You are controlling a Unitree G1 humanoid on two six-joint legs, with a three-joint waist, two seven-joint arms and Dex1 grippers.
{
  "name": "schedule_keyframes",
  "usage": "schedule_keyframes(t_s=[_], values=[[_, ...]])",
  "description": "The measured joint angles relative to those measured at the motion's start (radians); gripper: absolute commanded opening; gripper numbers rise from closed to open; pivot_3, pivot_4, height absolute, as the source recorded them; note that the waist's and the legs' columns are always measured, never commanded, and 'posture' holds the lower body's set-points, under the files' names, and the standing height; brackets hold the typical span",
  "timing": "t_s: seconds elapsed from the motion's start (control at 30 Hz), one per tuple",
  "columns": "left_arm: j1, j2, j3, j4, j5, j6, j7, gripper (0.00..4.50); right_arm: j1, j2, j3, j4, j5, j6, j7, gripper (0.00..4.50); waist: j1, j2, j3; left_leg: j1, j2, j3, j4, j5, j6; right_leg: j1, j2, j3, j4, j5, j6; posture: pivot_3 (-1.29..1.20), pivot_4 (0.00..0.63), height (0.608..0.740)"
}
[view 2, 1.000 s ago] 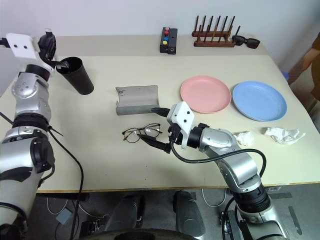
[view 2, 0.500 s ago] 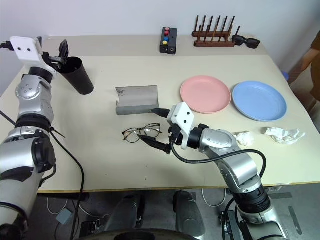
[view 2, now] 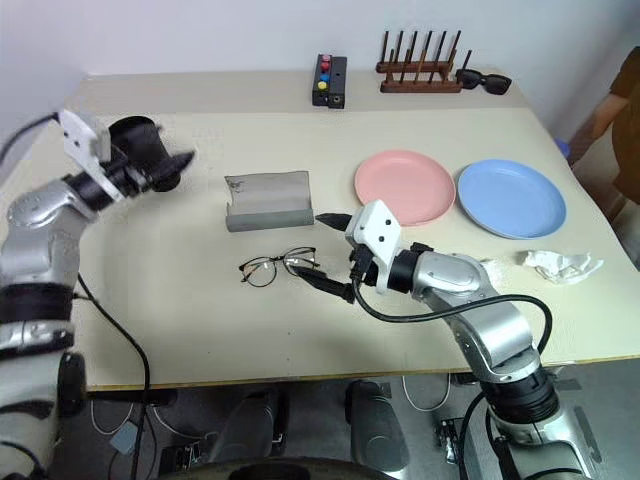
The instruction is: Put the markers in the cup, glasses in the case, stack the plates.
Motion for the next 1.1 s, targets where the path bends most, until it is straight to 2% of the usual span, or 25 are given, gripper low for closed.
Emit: schedule_keyframes(t_s=[0.1,0.2,0.4,0.63,1.1], values=[[0.079,0.054,-0.062,-0.142,-0.006,0.085,-0.065,3.96,0.000,-0.009,0.000,-0.001,-0.001,0.006,0.007,4.50,0.002,0.000,0.000,0.000,0.000,0.000,0.000,0.000,0.000,0.000,0.000,0.000,0.000,0.000,0.000,0.00,0.150,0.735],[0.101,0.061,-0.122,-0.183,0.020,0.111,-0.086,3.96,0.011,-0.013,0.004,-0.002,-0.005,0.007,0.011,4.50,0.005,0.000,0.000,0.000,0.000,0.000,0.000,0.000,0.000,0.001,0.001,0.000,0.000,0.000,0.000,0.00,0.150,0.735],[0.049,0.046,-0.213,-0.196,0.053,0.150,-0.128,3.96,0.034,-0.004,0.036,-0.019,-0.019,0.007,-0.008,4.50,0.004,0.000,0.000,0.000,-0.002,0.001,0.000,0.000,0.000,0.000,0.001,0.000,-0.001,0.000,0.000,0.00,0.150,0.735],[-0.038,-0.013,-0.338,-0.147,0.153,0.120,-0.158,3.96,0.069,0.010,0.047,-0.039,-0.039,0.007,-0.041,4.50,0.004,0.000,0.000,0.000,-0.003,0.001,0.000,0.000,0.000,0.000,0.001,0.000,-0.001,0.000,0.000,0.00,0.150,0.735],[-0.110,-0.075,-0.451,-0.077,0.295,0.061,-0.195,3.96,0.095,0.028,0.059,-0.044,-0.054,0.007,-0.070,4.50,0.003,0.000,0.000,0.000,-0.003,0.000,0.000,0.000,0.000,0.000,0.001,0.000,-0.001,0.000,0.000,0.00,0.150,0.735]])
